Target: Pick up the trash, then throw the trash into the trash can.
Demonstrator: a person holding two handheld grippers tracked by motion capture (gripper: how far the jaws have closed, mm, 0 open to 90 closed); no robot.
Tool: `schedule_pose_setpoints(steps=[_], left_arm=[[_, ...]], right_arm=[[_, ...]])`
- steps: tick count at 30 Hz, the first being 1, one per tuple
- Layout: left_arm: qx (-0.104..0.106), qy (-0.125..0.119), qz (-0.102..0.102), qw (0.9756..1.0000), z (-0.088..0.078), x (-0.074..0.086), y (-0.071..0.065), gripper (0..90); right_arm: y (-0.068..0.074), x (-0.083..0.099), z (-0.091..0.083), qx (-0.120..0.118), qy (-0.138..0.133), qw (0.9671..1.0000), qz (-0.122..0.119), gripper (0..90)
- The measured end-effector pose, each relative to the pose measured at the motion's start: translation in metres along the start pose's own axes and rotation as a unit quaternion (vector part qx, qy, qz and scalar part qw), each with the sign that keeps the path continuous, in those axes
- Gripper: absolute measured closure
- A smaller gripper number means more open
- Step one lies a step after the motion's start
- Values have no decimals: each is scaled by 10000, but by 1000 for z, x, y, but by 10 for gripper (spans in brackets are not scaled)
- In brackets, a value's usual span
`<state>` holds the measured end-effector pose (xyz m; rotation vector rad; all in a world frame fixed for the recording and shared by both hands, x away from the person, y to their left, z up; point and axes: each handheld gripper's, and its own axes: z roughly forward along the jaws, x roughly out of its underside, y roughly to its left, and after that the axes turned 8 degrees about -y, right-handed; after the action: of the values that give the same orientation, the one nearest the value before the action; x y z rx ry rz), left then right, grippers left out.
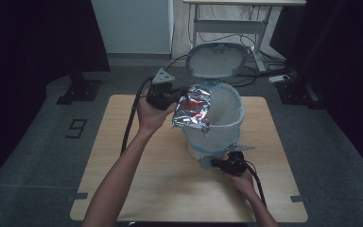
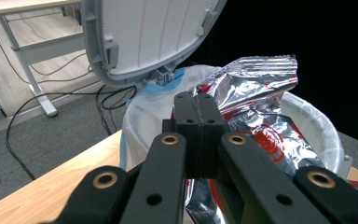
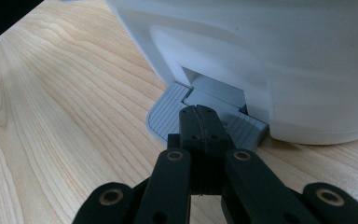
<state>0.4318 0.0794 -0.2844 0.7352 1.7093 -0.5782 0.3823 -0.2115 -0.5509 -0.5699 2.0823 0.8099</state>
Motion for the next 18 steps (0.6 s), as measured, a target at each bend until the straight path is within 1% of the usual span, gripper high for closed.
schedule_pose_setpoints(steps=[10, 18], left_arm=[[31, 35, 51, 10000, 9, -4, -1, 900], [77, -10, 37, 10000, 20, -9, -2, 900]], right_arm=[[0, 0, 0, -20, -9, 10000, 6, 900], [-1, 0, 0, -24, -10, 10000, 13, 900]])
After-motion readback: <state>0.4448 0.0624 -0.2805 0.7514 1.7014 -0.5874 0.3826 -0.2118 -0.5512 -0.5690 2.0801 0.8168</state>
